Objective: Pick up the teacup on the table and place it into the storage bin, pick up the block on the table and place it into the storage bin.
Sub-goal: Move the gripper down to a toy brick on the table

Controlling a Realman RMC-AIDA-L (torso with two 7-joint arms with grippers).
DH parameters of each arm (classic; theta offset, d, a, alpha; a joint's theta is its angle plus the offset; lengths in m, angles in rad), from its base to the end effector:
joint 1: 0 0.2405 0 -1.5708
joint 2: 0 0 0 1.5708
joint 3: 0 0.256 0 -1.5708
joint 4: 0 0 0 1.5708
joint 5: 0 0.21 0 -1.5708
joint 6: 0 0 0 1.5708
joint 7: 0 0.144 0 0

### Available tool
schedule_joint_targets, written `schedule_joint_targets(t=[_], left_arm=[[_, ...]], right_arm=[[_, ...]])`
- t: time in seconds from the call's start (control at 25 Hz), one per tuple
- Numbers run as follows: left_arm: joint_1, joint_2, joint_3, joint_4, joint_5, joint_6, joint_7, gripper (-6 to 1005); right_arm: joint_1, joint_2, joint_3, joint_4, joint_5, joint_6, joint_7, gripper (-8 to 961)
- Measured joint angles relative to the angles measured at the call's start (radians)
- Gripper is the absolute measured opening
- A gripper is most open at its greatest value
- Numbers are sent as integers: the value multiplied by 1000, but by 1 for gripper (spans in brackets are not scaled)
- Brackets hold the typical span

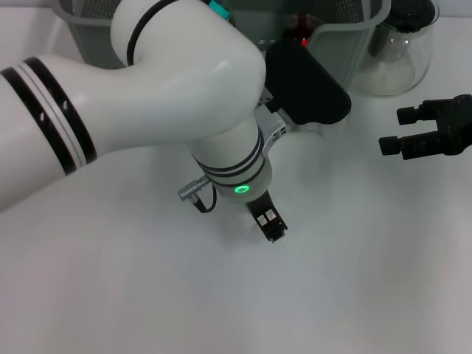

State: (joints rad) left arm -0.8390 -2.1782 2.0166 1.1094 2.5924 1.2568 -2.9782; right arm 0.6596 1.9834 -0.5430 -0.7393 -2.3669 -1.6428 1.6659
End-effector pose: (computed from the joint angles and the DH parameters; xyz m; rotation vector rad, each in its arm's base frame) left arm -0.1114 0.3153 -0.1452 -2.6741 -0.6560 0.7217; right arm 0.2704 0.3569 0.0494 -2.7784 0.8583 0.3239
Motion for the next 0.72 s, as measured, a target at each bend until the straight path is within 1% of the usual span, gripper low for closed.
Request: schedule_joint_targets(t=[0.08,0.2,0.6,0.72], left_arm=[[-1,0,3,0,-4,-1,0,484],[-4,0,10,-1,-18,-2,0,458],[-10,0,25,-14,-21,-13,1,457],[-12,0,30,-18,-21,-16,1,442]], right_arm=[[0,0,0,0,0,0,0,917],[0,0,0,0,0,0,0,917],[-2,4,1,0,0,0,0,915],[-2,4,1,0,0,2,0,916]])
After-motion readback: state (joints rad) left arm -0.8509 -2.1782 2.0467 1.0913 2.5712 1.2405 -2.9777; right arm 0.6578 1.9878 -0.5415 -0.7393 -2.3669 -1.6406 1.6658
